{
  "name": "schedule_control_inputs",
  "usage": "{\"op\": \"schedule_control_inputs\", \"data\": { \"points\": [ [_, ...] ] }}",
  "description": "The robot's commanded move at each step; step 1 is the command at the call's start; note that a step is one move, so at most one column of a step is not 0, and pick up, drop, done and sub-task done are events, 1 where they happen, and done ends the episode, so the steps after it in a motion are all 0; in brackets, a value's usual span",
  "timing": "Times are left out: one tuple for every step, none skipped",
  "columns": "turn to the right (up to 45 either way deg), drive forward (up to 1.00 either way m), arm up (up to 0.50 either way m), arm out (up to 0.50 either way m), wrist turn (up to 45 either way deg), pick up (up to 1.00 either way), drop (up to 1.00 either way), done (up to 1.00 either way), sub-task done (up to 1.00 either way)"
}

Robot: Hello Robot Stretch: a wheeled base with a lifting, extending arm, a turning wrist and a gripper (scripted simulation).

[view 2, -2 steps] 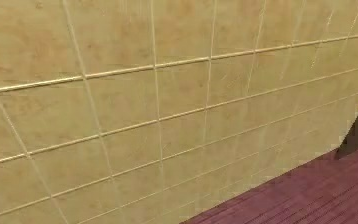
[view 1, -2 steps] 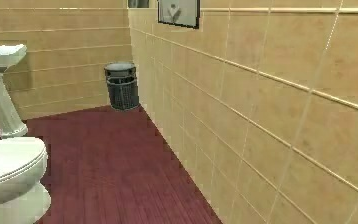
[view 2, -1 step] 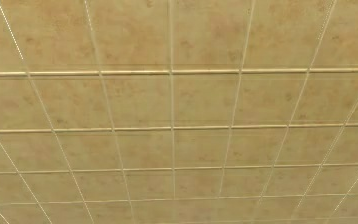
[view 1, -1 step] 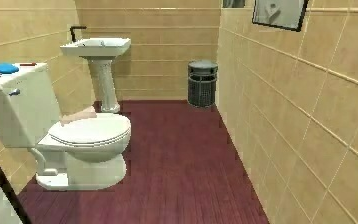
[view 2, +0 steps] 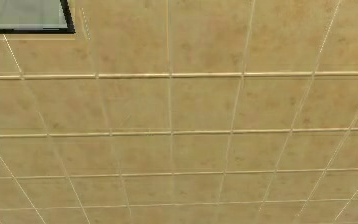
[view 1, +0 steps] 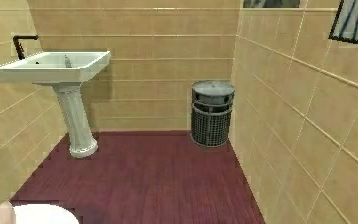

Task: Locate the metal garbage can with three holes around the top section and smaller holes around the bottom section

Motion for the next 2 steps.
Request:
{"op": "schedule_control_inputs", "data": {
  "points": [
    [0.0, 0.80, 0.00, 0.00, 0.0, 0.00, 0.00, 0.00, 0.00],
    [-18.0, 0.00, 0.00, 0.00, 0.0, 0.00, 0.00, 0.00, 0.00]
  ]
}}
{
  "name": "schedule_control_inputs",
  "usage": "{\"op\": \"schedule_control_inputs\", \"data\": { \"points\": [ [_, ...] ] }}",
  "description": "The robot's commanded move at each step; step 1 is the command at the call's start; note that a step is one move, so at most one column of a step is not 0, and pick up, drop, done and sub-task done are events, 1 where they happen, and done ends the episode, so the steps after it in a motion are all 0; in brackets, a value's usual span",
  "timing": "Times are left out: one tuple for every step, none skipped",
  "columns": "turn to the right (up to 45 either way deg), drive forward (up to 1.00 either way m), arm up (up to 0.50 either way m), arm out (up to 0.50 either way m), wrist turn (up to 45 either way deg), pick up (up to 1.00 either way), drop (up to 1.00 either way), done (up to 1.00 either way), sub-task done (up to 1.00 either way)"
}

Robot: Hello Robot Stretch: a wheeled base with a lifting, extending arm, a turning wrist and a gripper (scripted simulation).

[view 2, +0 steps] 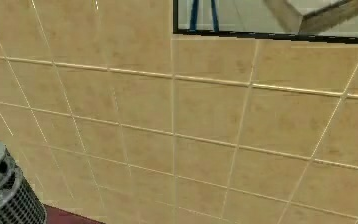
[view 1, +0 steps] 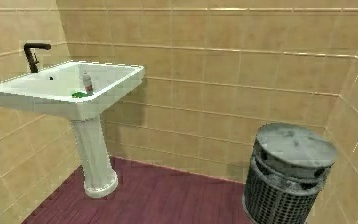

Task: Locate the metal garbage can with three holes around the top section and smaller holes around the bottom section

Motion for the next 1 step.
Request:
{"op": "schedule_control_inputs", "data": {
  "points": [
    [0.0, 0.25, 0.00, 0.00, 0.0, 0.00, 0.00, 0.00, 0.00]
  ]
}}
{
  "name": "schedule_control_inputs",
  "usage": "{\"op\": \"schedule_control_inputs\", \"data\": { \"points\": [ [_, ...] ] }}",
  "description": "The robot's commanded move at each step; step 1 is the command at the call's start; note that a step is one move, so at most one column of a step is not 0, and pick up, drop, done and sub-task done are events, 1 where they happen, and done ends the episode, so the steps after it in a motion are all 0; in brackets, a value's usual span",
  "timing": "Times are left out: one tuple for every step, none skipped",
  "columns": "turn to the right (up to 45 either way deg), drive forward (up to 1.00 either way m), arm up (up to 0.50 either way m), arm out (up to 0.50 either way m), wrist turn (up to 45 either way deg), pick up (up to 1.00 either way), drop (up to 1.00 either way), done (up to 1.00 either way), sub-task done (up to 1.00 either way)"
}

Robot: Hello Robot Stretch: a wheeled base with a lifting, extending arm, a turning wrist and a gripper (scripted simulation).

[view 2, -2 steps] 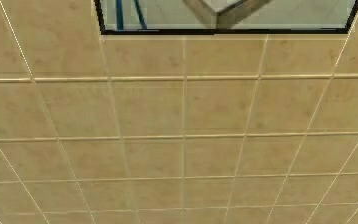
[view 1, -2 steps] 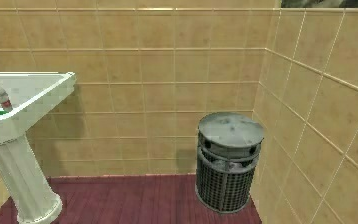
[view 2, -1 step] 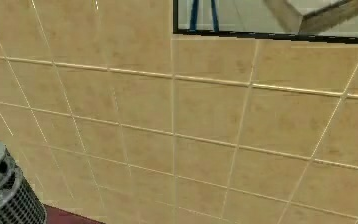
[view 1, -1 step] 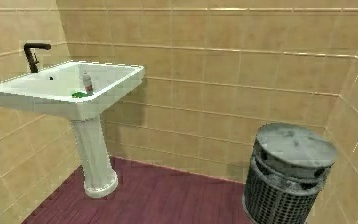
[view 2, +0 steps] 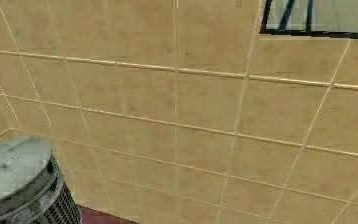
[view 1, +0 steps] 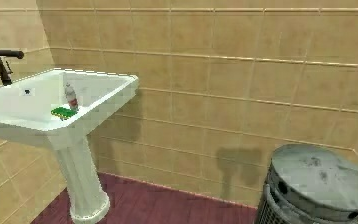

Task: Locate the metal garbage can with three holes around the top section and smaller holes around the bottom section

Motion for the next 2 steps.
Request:
{"op": "schedule_control_inputs", "data": {
  "points": [
    [39.0, 0.00, 0.00, 0.00, 0.0, 0.00, 0.00, 0.00, 0.00],
    [0.0, 0.00, 0.00, 0.00, 0.0, 0.00, 0.00, 1.00, 0.00]
  ]
}}
